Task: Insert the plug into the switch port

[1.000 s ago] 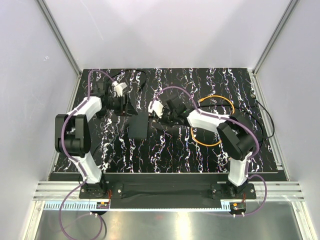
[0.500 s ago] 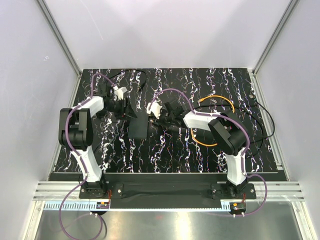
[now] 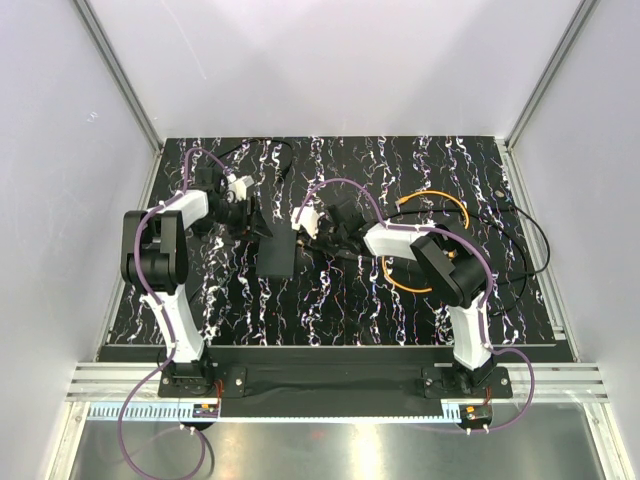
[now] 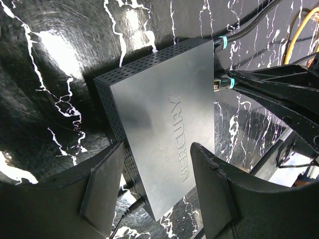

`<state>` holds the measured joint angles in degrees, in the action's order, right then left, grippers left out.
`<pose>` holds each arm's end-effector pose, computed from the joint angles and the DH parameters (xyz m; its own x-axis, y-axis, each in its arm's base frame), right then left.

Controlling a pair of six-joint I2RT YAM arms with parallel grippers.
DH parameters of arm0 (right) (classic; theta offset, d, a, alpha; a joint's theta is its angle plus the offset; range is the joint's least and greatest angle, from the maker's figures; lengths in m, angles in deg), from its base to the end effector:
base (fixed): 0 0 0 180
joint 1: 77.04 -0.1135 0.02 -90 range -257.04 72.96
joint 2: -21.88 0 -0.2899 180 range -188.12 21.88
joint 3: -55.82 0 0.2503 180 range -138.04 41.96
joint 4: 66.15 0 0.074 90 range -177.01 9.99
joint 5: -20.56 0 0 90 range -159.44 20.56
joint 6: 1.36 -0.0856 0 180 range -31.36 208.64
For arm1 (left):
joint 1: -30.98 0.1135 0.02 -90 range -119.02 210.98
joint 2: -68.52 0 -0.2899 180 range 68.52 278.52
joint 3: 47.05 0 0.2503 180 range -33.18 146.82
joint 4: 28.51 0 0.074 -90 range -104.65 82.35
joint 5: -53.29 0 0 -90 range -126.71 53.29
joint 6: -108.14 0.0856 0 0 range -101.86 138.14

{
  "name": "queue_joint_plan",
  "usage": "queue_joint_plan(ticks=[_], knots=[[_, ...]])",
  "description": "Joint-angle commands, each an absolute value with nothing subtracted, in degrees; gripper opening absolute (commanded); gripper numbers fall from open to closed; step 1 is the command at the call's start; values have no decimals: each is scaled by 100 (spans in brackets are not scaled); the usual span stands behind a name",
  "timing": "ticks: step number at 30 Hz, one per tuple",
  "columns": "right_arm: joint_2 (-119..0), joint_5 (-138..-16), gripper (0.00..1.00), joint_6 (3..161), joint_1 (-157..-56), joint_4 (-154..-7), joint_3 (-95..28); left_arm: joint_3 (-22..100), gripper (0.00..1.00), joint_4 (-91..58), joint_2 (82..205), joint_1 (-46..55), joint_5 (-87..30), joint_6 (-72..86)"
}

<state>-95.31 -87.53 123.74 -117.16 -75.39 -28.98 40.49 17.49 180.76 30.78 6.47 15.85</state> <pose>0.3499 0.3296 0.1341 0.0386 -0.6822 -0.7301 -0.9385 0.2262 -0.2610 0.4020 -0.0600 0.1485 -0.9522 -0.0258 -0.3044 0.1908 0.7280 -0.6585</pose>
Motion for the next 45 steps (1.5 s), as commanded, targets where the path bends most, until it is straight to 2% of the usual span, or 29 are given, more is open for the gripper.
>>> queue_joint_plan(ticks=[1,14,45], knots=[[-9598,-8948,0,12442,-11747,-7281,-3152,4293,60,1796,18119,3090,635,1726],[-9475,-8877,0,12723,-11747,-7061,-2950,4469,60,1937,18225,3090,583,1778],[-9686,-9044,0,12916,-11712,-7114,-3460,4539,60,1989,18365,3090,583,1919]])
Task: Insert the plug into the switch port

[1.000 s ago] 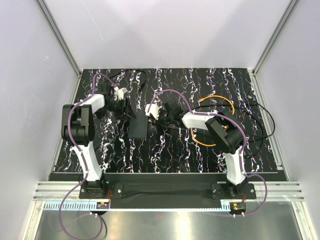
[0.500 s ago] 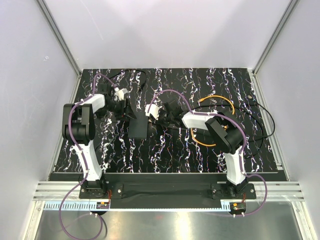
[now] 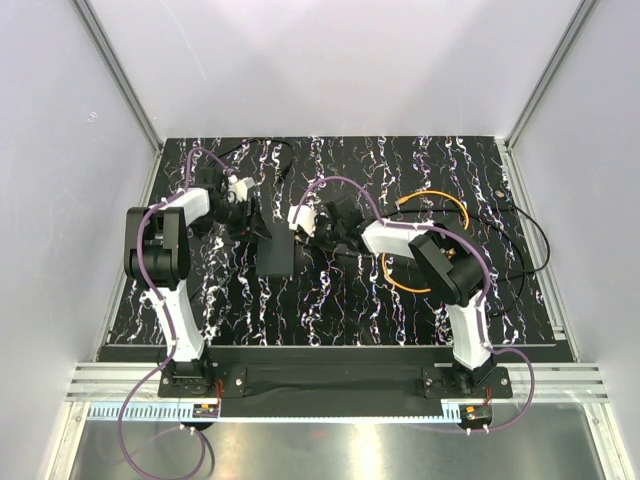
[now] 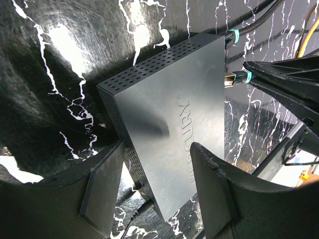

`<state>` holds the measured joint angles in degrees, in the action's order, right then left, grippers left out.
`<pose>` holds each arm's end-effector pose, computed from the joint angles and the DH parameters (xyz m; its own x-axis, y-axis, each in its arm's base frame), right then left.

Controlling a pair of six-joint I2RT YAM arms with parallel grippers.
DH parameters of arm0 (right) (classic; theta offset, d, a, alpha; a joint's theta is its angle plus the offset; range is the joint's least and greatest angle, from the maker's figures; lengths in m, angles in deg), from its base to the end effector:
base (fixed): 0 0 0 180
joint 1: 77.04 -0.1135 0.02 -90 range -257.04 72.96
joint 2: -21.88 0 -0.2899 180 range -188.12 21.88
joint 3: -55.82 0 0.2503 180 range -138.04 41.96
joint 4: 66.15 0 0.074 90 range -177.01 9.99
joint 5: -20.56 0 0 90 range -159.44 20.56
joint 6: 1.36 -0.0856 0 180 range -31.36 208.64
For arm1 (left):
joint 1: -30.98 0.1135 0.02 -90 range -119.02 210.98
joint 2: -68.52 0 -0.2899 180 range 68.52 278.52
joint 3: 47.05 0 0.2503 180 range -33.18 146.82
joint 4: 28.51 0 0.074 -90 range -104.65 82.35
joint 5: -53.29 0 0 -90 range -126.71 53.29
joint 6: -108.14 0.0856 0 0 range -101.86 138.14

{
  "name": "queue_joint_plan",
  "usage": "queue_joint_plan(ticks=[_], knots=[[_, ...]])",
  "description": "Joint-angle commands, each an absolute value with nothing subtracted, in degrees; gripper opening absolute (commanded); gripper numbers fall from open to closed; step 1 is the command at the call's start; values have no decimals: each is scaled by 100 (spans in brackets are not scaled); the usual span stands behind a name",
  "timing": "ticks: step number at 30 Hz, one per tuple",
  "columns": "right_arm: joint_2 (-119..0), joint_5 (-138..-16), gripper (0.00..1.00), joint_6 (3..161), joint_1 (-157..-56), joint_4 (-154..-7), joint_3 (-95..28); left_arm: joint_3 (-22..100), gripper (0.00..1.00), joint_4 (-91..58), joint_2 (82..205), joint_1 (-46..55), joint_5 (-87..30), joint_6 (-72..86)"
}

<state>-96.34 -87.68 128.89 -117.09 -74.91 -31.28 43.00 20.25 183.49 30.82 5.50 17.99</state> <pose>0.3583 0.3361 0.1400 0.1391 -0.6848 -0.7154 -0.9239 0.1704 -0.3427 0.4078 -0.0586 0.1390 -0.9602 0.0007 -0.2793 0.1883 0.7402 -0.6455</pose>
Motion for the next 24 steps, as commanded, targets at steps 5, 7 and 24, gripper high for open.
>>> queue_joint_plan(ticks=[5,7,24], knots=[[-9827,-9264,0,12969,-11712,-7052,-3486,4644,59,2025,18462,3090,618,1928],[-9871,-9334,0,12986,-11721,-7034,-3495,4671,59,2024,18488,3090,635,1954],[-10091,-9897,0,13585,-11712,-7351,-3864,5567,60,2912,19077,2984,670,2772]])
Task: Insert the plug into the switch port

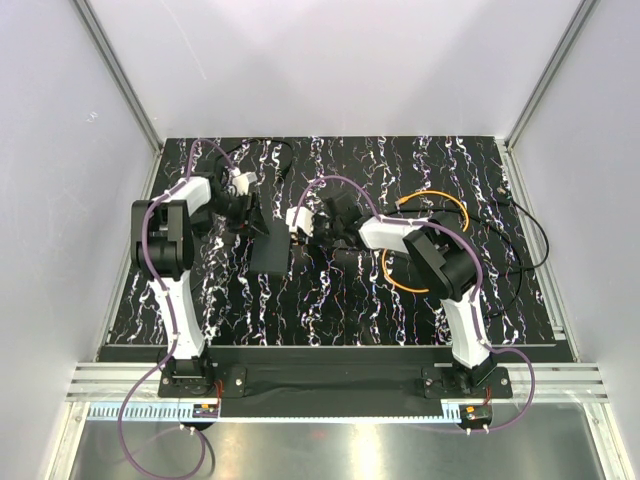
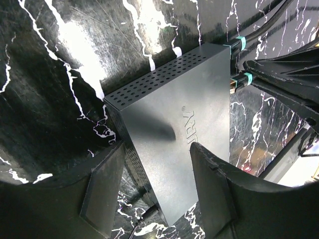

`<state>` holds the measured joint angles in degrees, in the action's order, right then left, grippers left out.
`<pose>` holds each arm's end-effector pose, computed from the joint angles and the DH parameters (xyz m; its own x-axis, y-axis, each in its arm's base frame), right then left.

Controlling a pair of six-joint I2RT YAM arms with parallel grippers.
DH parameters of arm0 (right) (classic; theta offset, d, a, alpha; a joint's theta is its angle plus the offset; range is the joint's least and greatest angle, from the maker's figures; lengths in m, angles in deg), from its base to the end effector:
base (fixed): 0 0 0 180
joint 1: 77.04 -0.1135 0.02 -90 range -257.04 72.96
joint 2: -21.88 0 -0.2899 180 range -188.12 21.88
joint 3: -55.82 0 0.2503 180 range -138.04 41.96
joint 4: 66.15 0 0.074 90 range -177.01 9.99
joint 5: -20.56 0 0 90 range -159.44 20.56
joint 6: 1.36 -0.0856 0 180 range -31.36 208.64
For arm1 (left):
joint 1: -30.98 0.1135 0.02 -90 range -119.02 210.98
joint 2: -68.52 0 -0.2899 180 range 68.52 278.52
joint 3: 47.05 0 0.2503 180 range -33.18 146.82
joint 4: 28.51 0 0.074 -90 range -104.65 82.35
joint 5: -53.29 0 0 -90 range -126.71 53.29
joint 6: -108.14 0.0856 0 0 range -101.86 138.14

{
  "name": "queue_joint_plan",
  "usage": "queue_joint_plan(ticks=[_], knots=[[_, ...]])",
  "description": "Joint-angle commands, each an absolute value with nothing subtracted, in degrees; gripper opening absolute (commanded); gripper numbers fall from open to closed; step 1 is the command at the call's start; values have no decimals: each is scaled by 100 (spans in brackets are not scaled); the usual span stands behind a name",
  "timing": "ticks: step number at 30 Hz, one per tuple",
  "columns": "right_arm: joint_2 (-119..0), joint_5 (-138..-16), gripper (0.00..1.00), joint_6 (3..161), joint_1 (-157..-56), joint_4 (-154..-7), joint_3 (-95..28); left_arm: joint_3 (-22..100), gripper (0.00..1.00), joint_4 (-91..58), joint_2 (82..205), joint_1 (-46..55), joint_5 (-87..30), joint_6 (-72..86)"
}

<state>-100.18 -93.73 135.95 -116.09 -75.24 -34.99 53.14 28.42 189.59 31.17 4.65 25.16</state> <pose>0.3690 0.3447 0.1309 0.2602 -0.6516 -0.7125 -0.9239 0.0463 -0.3797 0.4329 -0.0551 0.1375 -0.9534 0.0886 -0.2885 0.2555 0.7458 -0.6152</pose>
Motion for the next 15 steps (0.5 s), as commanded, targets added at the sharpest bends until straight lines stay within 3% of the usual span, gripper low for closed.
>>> queue_joint_plan(ticks=[1,15], knots=[[-10099,-9880,0,13541,-11703,-7342,-3873,5567,60,2904,19095,2958,705,2754],[-10460,-9660,0,13083,-11879,-7579,-4584,5752,56,3044,19367,2642,1031,2657]])
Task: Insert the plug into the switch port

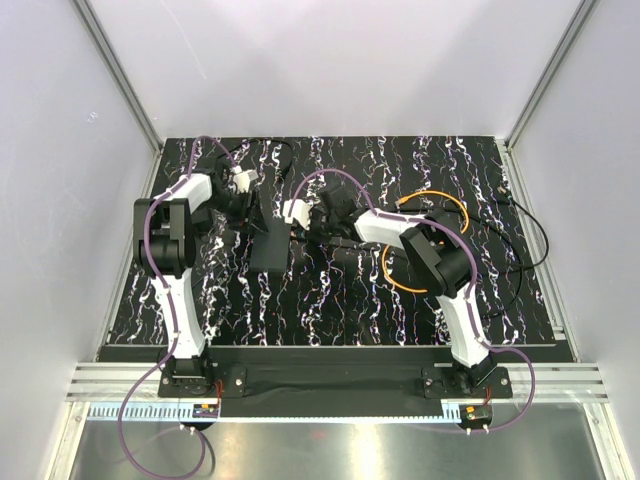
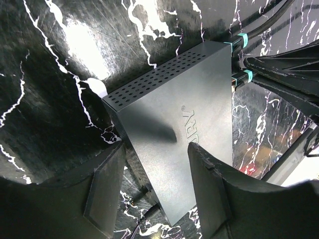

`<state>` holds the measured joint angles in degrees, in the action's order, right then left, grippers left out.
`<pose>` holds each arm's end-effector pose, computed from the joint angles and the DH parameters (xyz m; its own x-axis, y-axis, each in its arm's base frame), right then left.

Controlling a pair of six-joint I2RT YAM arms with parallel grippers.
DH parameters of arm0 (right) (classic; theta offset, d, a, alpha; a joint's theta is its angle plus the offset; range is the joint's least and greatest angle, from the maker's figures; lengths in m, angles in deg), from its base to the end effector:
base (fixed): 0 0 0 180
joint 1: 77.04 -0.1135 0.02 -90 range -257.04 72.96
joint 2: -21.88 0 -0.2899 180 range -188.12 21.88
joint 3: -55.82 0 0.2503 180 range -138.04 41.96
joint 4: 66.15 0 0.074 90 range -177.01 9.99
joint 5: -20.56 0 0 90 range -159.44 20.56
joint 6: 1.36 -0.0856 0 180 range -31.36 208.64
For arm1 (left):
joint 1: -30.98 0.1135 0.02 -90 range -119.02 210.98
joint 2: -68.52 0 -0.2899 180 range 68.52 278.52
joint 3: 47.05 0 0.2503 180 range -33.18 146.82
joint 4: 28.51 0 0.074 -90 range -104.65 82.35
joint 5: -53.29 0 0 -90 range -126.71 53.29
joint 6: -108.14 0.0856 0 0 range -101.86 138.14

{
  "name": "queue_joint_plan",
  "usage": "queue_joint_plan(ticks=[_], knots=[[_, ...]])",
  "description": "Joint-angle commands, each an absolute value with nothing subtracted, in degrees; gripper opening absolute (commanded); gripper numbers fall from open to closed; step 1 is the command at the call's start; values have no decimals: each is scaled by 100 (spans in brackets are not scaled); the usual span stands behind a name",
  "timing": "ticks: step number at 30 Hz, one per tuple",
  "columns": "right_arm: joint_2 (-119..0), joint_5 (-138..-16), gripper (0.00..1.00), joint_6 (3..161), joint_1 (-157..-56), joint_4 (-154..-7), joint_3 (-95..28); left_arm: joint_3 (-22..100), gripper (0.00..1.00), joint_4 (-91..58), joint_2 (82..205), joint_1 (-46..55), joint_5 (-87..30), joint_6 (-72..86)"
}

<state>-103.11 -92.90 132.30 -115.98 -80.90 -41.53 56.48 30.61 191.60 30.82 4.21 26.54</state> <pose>0.3835 0.3537 0.1321 0.1766 -0.6716 -0.7196 -0.9446 0.0900 -0.3157 0.4412 -0.0573 0.1367 -0.9509 0.1130 -0.2882 0.2726 0.7468 -0.6067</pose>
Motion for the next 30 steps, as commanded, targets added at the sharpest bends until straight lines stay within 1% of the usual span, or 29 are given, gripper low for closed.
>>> queue_joint_plan(ticks=[1,4,11,17,24,30], knots=[[-10477,-9651,0,13074,-11914,-7597,-4611,5743,56,3044,19376,2624,1048,2666],[-10565,-9607,0,13057,-11949,-7597,-4708,5708,54,3062,19394,2545,1127,2657],[-10635,-9695,0,13022,-12054,-7623,-4813,5559,54,2913,19420,2396,1224,2605],[-10741,-9748,0,13127,-12151,-7650,-4997,5681,55,2956,19499,2141,1207,2692],[-10802,-9880,0,13329,-12204,-7738,-5147,5945,55,3150,19640,2061,1145,2842],[-10873,-9836,0,13277,-12274,-7738,-5340,5928,55,3237,19666,1965,1189,2939]])
